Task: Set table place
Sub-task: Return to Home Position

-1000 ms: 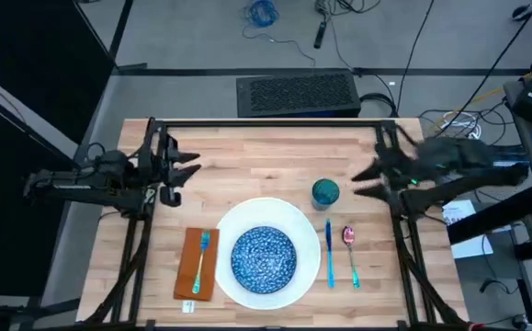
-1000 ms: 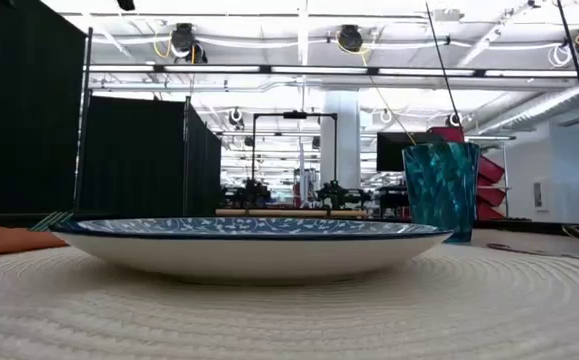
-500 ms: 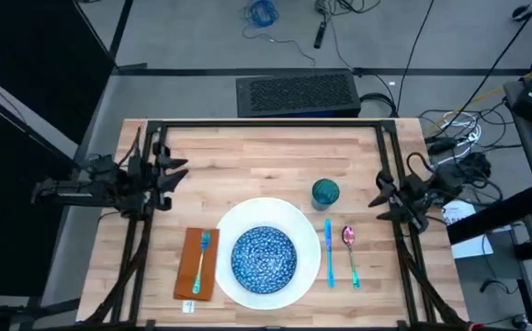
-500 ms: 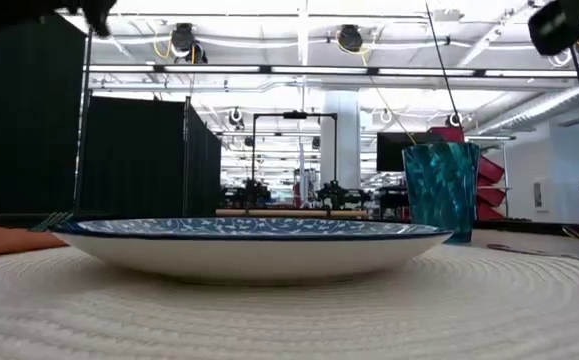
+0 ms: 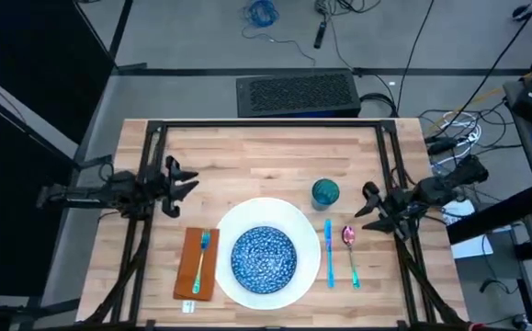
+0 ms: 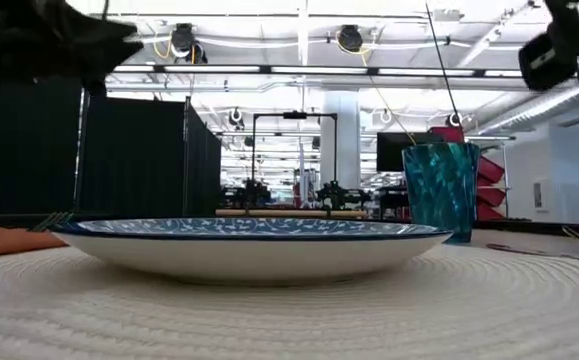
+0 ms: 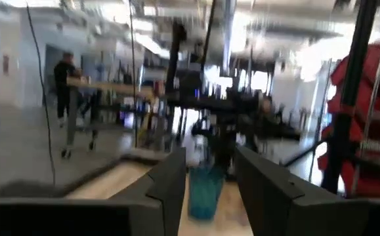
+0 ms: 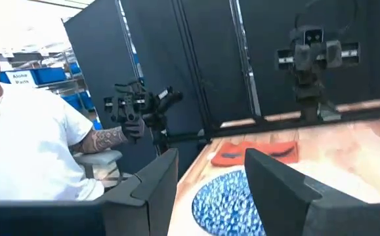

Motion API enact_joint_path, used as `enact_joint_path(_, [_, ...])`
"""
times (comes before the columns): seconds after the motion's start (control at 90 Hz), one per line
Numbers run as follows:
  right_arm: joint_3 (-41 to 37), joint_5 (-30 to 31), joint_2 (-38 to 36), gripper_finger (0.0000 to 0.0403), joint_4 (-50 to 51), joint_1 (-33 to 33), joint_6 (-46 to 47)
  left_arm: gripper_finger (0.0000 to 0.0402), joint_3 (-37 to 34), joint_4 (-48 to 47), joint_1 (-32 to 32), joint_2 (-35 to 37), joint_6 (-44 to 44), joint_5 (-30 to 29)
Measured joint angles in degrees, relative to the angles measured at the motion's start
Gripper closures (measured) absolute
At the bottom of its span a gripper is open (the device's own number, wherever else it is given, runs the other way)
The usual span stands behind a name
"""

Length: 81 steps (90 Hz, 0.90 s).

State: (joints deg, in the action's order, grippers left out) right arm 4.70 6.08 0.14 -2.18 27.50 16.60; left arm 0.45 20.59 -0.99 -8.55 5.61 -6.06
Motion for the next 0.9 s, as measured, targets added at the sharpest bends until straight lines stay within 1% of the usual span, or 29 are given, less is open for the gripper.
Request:
enact_joint_path(0.122, [-4.0, 0.15, 0.0, 0.0238, -4.65, -0.01, 1.1, 0.0285, 0.0, -4.78, 0.0, -0.01, 1.44, 0.14])
enact_joint_path(0.3, [-3.95, -0.19, 0.02, 0.0238, -8.86, 0.05, -5.68, 0.0285, 0.0, -7.27, -0.04, 0.04, 1.11, 0.22])
enact_joint_path(0.367, [-3.88, -0.45, 0.01, 0.0238, -6.25, 0.05, -5.27, 0.0285, 0.0, -9.01, -0.04, 0.06, 1.17, 0.21])
enact_joint_path(0.444, [-3.88, -0.72, 0.22, 0.0238, 1.5, 0.03, 1.17, 0.0285, -0.02, -12.21, -0.04, 0.06, 1.57, 0.18])
enact_joint_path(0.578, [-3.75, -6.05, 1.94, 0.0238, 2.01, 0.03, 6.44, 0.0285, -0.02, -13.38, -0.07, 0.06, 1.9, -0.08])
enact_joint_path(0.778, [-3.75, -6.2, 2.54, 0.0238, 2.16, 0.03, 6.62, 0.0285, -0.02, -13.2, -0.11, 0.06, 2.99, -4.75])
enact_joint_path(0.9, [-3.75, -6.19, 2.54, 0.0238, 2.15, 0.03, 6.59, 0.0285, -0.02, -13.47, -0.11, 0.06, 3.02, -5.47])
